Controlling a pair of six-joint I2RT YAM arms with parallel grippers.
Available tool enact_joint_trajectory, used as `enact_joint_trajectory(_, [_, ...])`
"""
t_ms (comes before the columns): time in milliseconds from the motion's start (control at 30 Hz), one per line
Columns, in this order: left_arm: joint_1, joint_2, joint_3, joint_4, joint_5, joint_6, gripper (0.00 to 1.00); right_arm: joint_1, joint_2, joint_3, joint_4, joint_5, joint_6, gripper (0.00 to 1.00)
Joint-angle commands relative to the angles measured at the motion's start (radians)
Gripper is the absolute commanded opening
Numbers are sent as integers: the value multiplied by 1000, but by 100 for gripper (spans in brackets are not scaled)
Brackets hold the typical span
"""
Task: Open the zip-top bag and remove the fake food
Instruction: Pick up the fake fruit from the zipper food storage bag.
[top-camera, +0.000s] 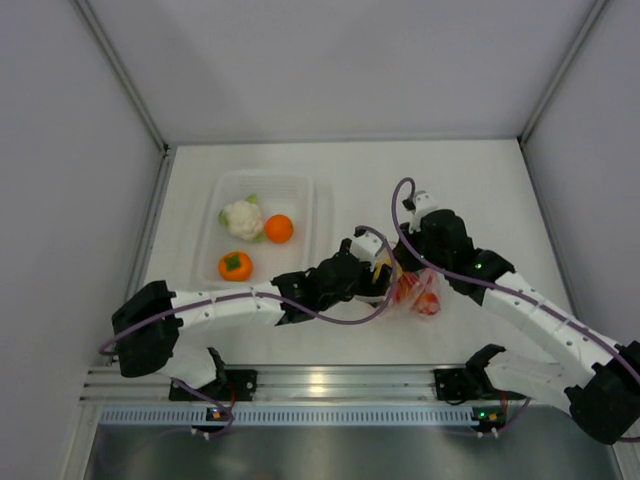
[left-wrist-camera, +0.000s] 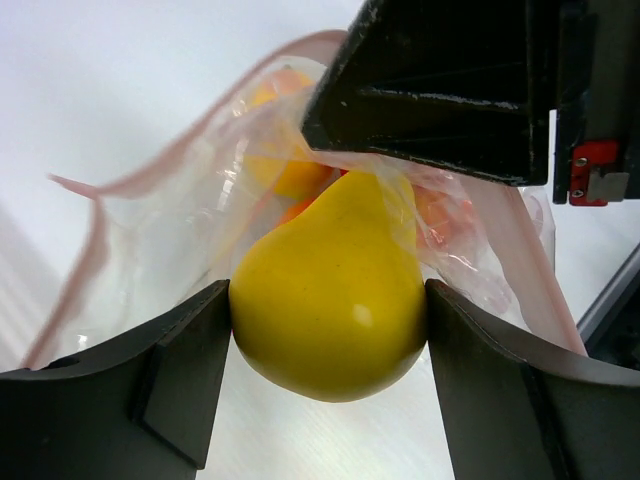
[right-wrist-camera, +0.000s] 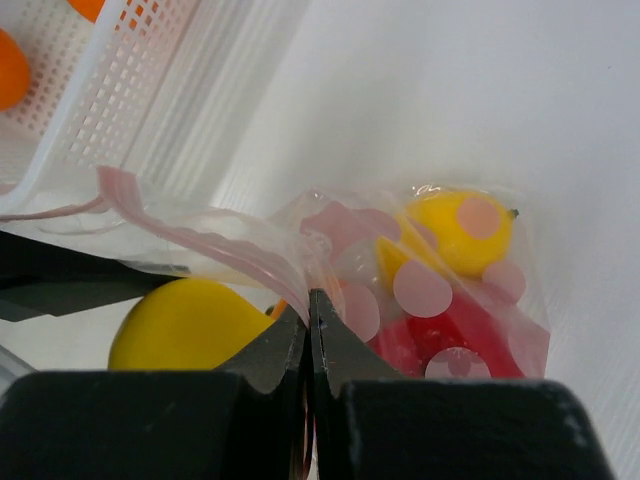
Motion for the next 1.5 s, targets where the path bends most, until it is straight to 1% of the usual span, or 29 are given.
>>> enact_joint_trajectory(0, [-7,-76,-33,69,-72,64,0,3,8,47,1,58,-28,0])
enact_joint_trajectory(167, [-7,-127,-55,69,-159,67,0,7,-2,25,21,66,-17,0])
enact_joint_trajectory(333, [-7,-202,-85,88,-150,66,0,9,12,11,24,154,-2,0])
enact_joint_trajectory(467, [-7,-283,-153,167,-127,64,0,9,30,7,18,239,44,0])
enact_joint_trajectory(500, [-7,-298,-168,209,-126,63,0,7,29,2,26,251,50,0])
enact_joint_trajectory(667, [-6,-380,-239,294,-167,38,0,7,14,-22,63,261,95,0])
enact_joint_trajectory(700, [-6,-386,-245,294,-202,35,0,7,6,-28,67,274,96,0])
enact_joint_trajectory(867, [-6,-378,-245,293,-255,43,0,7,1,-27,64,314,93,0])
enact_joint_trajectory(933, [-6,-372,-245,293,-273,36,0,7,8,-13,53,357,81,0])
enact_joint_trajectory(1100, [-6,-372,-260,291,-250,36,0,-2,47,16,14,455,23,0])
enact_joint_trajectory(1267, [-6,-381,-286,279,-239,32,0,-20,38,13,30,451,-14,0])
enact_joint_trajectory(1367, [-6,-377,-288,241,-226,35,0,-20,15,11,59,410,-42,0])
enact_joint_trajectory(1467, [-6,-367,-289,208,-172,46,0,-20,-3,13,72,388,-48,0])
